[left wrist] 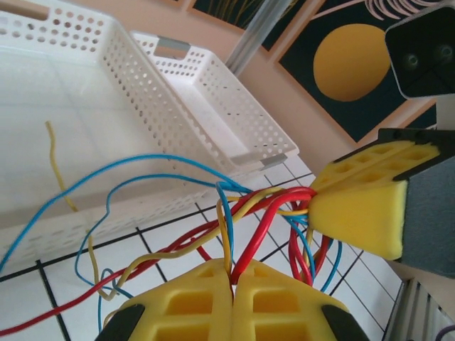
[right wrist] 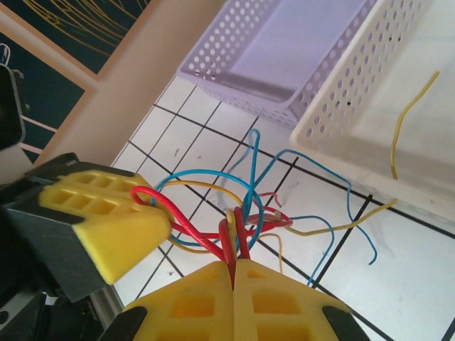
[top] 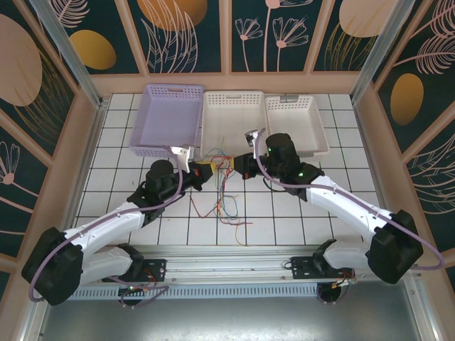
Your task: Untangle the cables
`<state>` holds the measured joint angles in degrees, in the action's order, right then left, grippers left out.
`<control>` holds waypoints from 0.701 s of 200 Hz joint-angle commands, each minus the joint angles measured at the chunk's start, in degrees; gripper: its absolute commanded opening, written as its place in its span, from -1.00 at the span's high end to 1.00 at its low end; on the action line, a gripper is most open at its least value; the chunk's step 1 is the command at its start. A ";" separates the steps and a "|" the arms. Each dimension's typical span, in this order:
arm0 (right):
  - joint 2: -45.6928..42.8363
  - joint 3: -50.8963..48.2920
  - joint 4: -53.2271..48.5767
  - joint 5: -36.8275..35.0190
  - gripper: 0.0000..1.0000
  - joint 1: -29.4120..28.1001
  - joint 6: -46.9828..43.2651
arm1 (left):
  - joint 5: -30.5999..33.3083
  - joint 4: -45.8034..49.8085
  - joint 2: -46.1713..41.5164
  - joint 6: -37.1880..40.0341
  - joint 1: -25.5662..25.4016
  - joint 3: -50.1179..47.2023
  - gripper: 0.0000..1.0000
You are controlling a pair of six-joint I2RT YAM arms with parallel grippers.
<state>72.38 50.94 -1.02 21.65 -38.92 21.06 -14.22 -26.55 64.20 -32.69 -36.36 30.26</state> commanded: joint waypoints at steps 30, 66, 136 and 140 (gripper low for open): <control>1.04 -0.31 -0.66 2.52 0.41 0.82 0.69 | 9.88 10.80 -6.02 -1.66 0.14 6.75 1.00; -1.03 -1.79 0.78 1.38 0.05 1.55 1.26 | 11.42 16.94 -8.07 -2.27 0.08 10.27 1.00; 4.76 -6.33 3.53 0.49 -0.07 6.75 10.87 | 5.28 26.90 -13.20 0.08 0.14 13.85 1.00; 5.72 -6.49 4.40 1.55 -0.07 6.65 11.56 | 5.25 27.02 -13.64 0.07 0.15 13.58 1.00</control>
<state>73.80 46.98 0.10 21.52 -32.71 27.31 -6.07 -1.65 53.93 -33.87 -36.38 42.00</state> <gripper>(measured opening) 0.532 0.040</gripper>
